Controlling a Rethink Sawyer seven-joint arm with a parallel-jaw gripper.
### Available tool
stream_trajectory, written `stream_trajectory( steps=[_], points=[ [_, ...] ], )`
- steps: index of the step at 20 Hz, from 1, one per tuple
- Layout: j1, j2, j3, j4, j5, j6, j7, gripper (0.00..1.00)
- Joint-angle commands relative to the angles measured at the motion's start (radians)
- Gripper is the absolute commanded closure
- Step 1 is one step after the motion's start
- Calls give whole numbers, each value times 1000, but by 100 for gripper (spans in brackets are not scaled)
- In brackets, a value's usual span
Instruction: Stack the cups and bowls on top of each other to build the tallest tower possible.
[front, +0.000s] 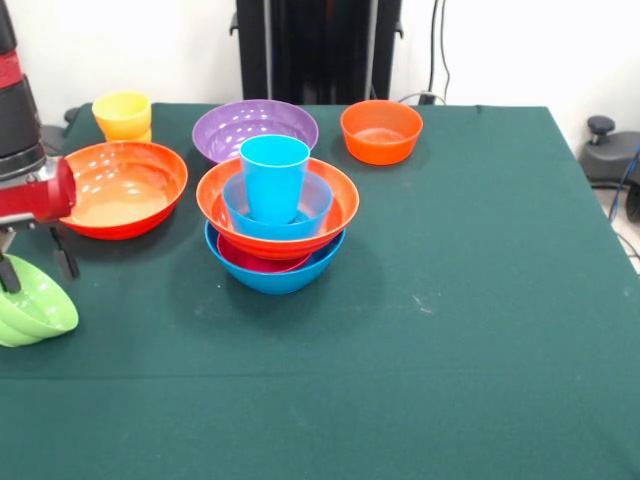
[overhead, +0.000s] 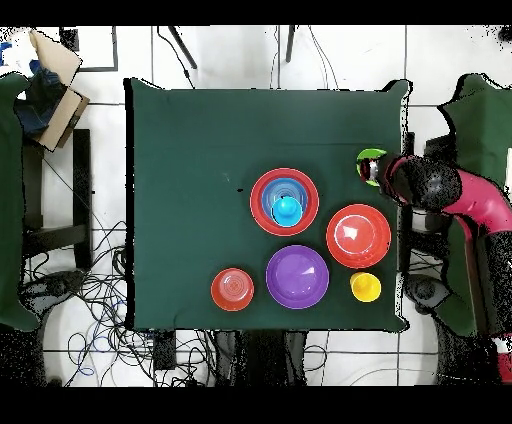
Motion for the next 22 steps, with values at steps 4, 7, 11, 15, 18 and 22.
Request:
stream_trajectory(
  steps=[4, 7, 11, 15, 18, 22],
  points=[
    [78, 58, -64, -97, -23, 70, -120, 0],
    [64, 60, -53, -83, -11, 71, -144, 0],
    [37, -29, -36, -2, 34, 128, -155, 0],
    [33, -66, -31, 29, 57, 140, -144, 0],
    [32, -75, -25, 36, 79, 143, -138, 0],
    [50, -137, -21, 42, 109, 167, -118, 0]
  ],
)
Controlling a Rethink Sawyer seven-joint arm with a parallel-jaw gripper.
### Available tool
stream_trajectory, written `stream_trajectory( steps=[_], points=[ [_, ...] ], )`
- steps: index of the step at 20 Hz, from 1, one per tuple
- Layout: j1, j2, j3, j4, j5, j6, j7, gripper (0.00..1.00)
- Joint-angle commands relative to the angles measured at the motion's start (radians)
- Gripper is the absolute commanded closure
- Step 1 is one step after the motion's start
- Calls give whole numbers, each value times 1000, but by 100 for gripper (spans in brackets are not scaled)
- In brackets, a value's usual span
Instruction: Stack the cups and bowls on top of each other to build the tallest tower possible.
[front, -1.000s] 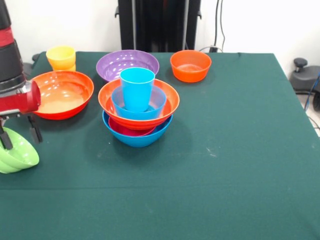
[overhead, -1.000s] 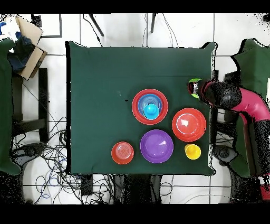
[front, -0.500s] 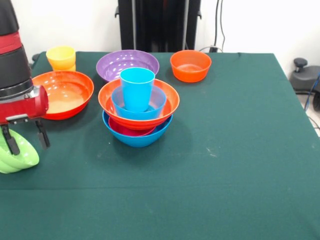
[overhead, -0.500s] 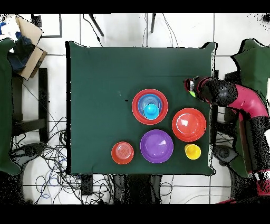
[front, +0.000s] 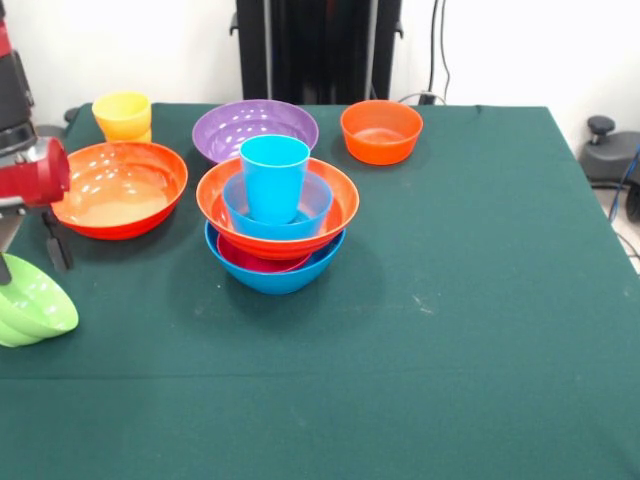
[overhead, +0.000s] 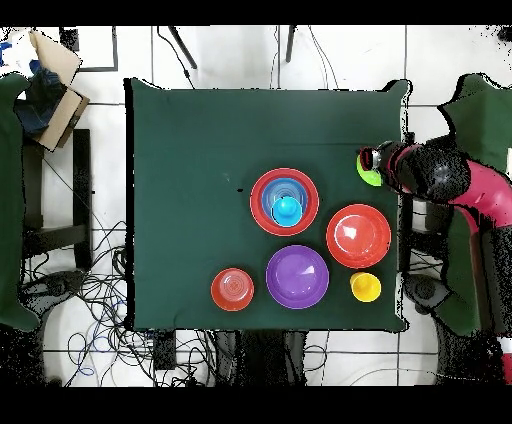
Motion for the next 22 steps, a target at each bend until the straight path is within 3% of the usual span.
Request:
stream_trajectory(
  steps=[1, 4, 10, 22],
  points=[
    [40, -102, -18, 35, 40, 168, -113, 0],
    [69, -107, -28, -11, 43, 181, -107, 0],
    [109, -45, -45, -101, 23, 162, -108, 0],
    [78, 10, -35, -160, 2, 177, -248, 0]
  ],
)
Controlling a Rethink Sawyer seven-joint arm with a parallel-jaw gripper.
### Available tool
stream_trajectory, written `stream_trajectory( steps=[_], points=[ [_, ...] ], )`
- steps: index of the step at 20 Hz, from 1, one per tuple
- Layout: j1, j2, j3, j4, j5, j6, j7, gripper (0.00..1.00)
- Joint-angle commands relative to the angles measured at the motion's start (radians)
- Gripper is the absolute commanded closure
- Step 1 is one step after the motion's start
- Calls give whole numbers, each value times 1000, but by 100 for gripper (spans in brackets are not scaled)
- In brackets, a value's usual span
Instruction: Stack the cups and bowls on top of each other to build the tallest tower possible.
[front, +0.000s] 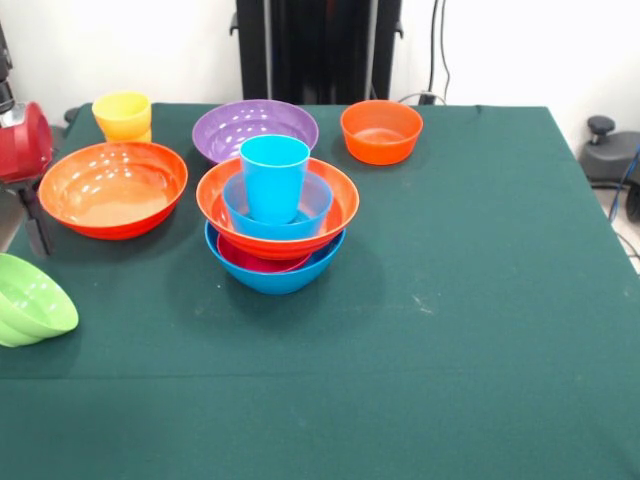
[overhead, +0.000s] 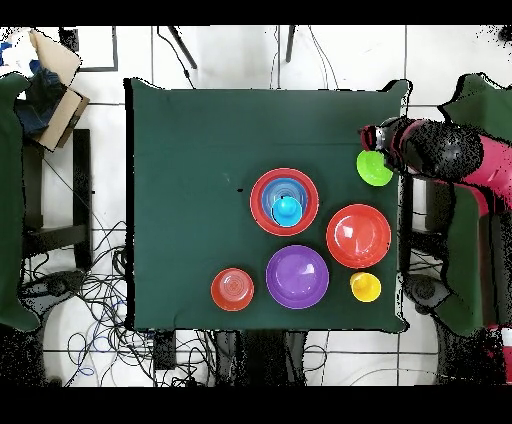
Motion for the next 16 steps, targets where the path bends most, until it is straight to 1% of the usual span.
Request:
stream_trajectory(
  steps=[1, 3, 5, 7, 8, 10, 11, 13, 15, 16],
  points=[
    [8, 76, -31, -88, -50, 101, -263, 0],
    [2, 84, -28, -87, -52, 94, -275, 0],
    [-6, 88, -23, -79, -52, 107, -302, 0],
    [-21, 57, -19, -40, -47, 123, -319, 0],
    [-32, 17, -20, -14, -42, 145, -324, 0],
    [-44, -32, -13, -7, -30, 200, -350, 0],
    [-46, -38, -10, -15, -28, 220, -362, 0],
    [-43, -34, -6, -48, -34, 255, -391, 0],
    [-32, -12, -6, -75, -60, 240, -396, 0],
    [-17, 24, -9, -99, -83, 214, -395, 0]
  ],
)
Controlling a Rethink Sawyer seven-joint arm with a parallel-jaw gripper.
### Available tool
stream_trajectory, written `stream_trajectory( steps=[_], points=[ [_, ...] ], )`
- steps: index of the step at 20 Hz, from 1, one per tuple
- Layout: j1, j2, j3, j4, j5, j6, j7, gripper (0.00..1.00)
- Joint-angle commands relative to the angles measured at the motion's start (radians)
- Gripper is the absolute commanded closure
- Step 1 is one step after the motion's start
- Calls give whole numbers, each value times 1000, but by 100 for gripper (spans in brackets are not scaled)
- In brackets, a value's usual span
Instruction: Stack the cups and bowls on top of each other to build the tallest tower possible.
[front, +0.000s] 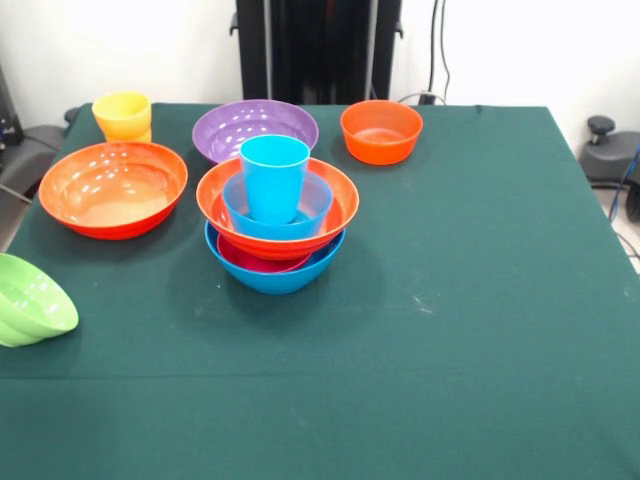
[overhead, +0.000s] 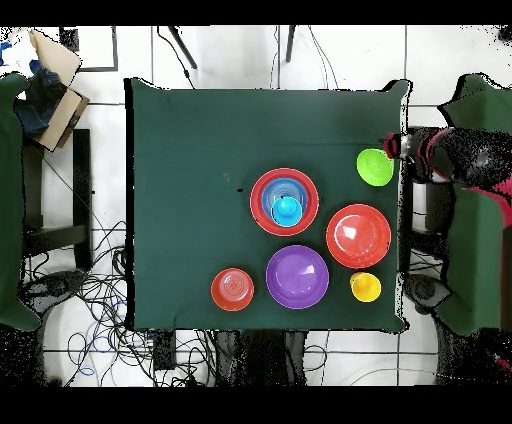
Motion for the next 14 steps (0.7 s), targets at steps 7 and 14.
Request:
stream_trajectory(
  steps=[7, 14],
  points=[
    [54, 156, -8, -118, -147, 0, -395, 0],
    [56, 203, 0, -102, -194, -86, -373, 0]
  ],
)
